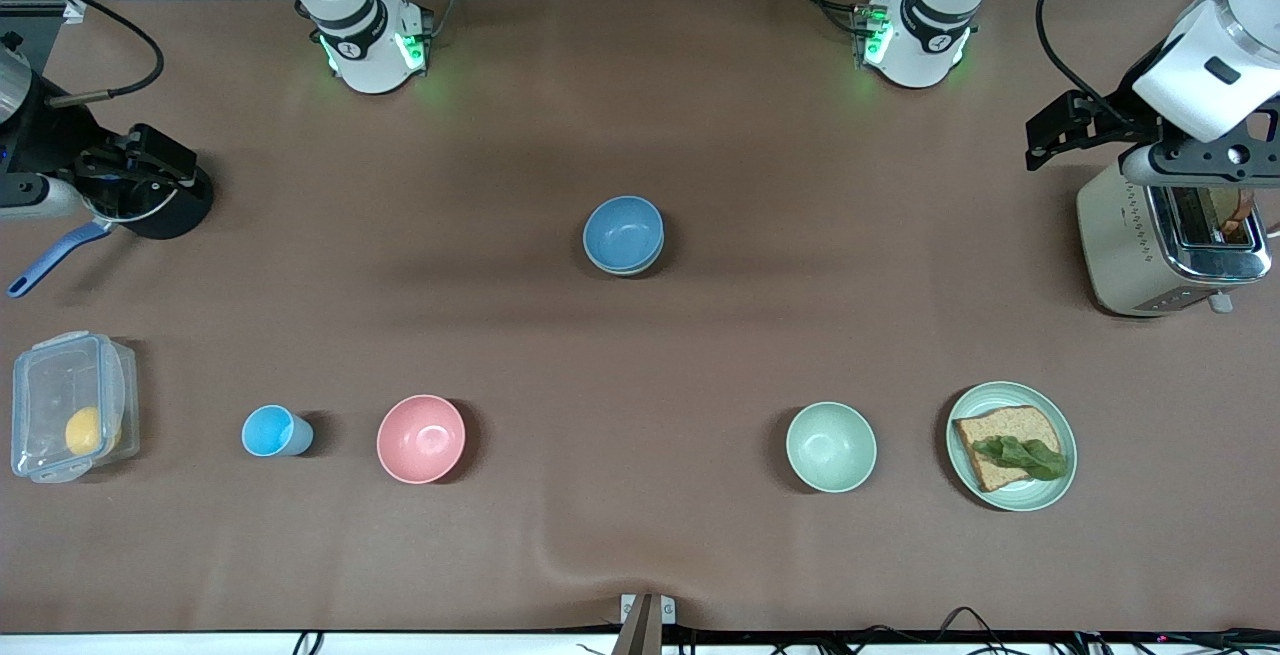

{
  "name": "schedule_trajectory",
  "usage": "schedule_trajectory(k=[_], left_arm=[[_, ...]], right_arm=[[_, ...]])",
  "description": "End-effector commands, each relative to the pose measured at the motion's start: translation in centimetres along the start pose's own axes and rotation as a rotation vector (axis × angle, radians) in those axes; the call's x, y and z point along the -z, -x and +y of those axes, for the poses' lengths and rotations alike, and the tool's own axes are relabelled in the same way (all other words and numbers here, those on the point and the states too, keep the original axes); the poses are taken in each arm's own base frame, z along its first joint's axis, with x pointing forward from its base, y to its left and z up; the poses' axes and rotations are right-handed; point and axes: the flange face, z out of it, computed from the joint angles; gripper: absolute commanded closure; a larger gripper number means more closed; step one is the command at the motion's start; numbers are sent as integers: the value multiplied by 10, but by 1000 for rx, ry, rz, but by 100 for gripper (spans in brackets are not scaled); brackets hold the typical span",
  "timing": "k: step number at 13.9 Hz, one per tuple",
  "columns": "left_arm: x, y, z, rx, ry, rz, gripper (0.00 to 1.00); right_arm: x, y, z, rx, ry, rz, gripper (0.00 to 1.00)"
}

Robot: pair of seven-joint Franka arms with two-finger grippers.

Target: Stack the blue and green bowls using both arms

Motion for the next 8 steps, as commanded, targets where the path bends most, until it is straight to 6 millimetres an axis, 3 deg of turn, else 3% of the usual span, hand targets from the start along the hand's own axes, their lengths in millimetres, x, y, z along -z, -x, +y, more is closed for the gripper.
schedule_trajectory(k=[1, 8], left_arm=[[3, -1, 1, 5, 12, -7, 0], [4, 0, -1, -13, 8, -4, 0]], right_arm=[[2, 0, -3, -5, -7, 7, 0], [3, -2, -4, -2, -5, 18, 0]])
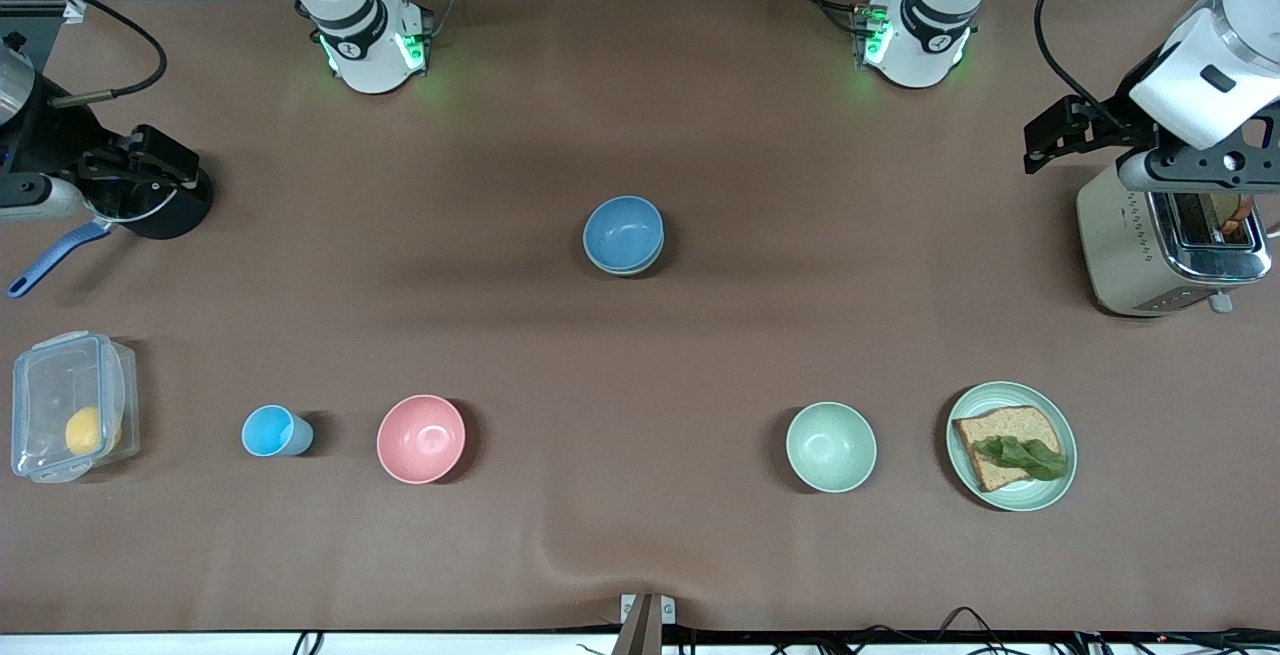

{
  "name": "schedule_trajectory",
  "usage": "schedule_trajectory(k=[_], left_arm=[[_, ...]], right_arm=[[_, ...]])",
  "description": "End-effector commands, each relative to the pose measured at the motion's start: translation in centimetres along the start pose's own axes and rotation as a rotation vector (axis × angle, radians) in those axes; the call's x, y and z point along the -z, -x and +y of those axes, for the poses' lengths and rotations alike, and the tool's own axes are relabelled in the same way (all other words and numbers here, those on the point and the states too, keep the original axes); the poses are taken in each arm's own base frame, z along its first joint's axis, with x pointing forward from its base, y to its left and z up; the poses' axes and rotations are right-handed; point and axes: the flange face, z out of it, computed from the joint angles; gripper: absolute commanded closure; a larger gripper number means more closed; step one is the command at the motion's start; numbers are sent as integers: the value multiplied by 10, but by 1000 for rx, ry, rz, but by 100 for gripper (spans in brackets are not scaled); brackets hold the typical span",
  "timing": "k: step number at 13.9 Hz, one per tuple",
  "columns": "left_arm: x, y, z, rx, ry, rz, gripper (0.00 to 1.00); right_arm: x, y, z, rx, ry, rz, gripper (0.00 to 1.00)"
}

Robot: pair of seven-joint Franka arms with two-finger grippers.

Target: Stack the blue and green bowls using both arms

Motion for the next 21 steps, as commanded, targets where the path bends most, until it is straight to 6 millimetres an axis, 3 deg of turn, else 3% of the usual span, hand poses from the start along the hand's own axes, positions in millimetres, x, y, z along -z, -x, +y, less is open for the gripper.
schedule_trajectory(k=[1, 8, 11, 21], left_arm=[[6, 0, -1, -12, 10, -1, 0], [7, -5, -32, 1, 14, 17, 0], [8, -4, -56, 49, 18, 25, 0], [7, -6, -51, 52, 18, 34, 0]], right_arm=[[2, 0, -2, -6, -6, 5, 0], [4, -1, -2, -8, -6, 16, 0], [5, -4, -2, -11, -5, 31, 0], [4, -3, -2, -12, -7, 23, 0]])
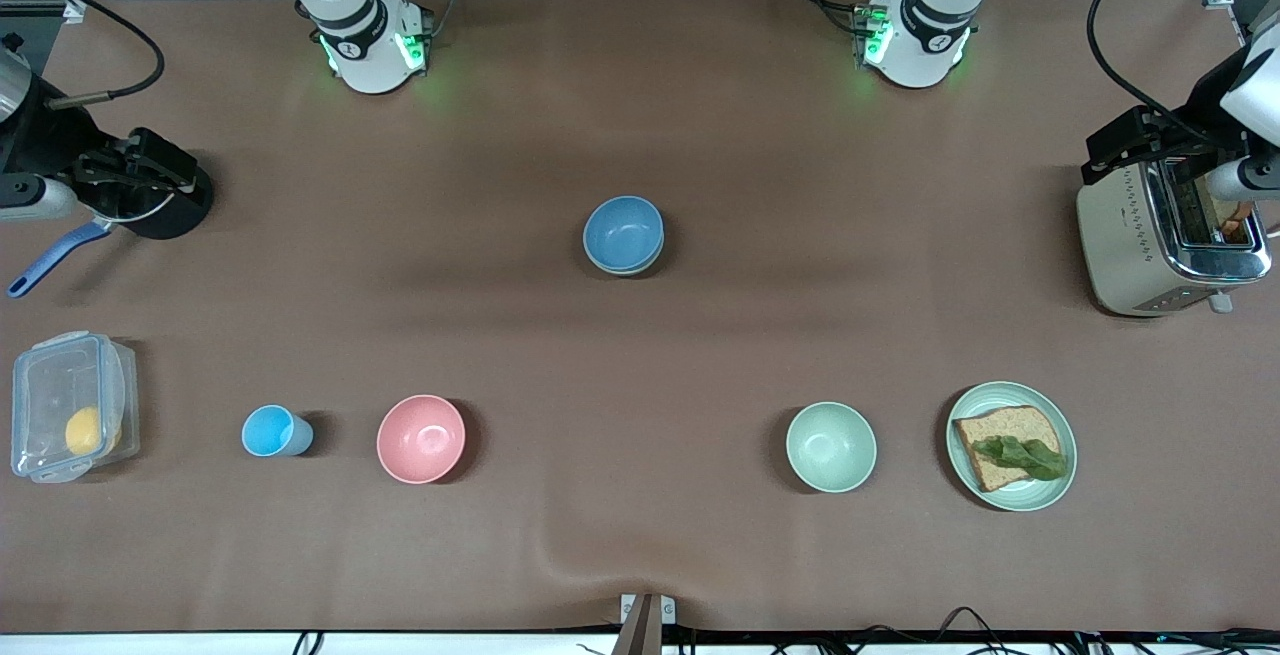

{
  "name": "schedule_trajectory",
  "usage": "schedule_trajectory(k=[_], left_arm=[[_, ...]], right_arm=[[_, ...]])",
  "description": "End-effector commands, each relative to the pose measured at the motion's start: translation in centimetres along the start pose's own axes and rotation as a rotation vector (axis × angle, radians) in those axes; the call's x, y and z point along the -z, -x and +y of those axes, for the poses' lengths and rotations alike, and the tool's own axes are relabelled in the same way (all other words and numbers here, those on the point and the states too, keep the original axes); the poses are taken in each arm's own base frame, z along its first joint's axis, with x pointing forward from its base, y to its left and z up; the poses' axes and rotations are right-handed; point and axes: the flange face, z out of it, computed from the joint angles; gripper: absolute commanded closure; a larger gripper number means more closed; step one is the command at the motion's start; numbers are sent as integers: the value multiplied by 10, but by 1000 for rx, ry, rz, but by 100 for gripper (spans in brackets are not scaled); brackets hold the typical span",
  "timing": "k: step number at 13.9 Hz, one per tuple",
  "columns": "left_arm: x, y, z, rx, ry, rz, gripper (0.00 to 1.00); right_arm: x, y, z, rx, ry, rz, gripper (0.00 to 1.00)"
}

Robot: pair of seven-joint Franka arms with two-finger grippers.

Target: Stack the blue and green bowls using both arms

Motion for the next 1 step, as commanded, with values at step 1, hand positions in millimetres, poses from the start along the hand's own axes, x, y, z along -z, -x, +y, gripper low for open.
schedule_trajectory(k=[1], left_arm=[[3, 0, 3, -3, 11, 9, 0]], right_arm=[[2, 0, -2, -12, -7, 0, 0]])
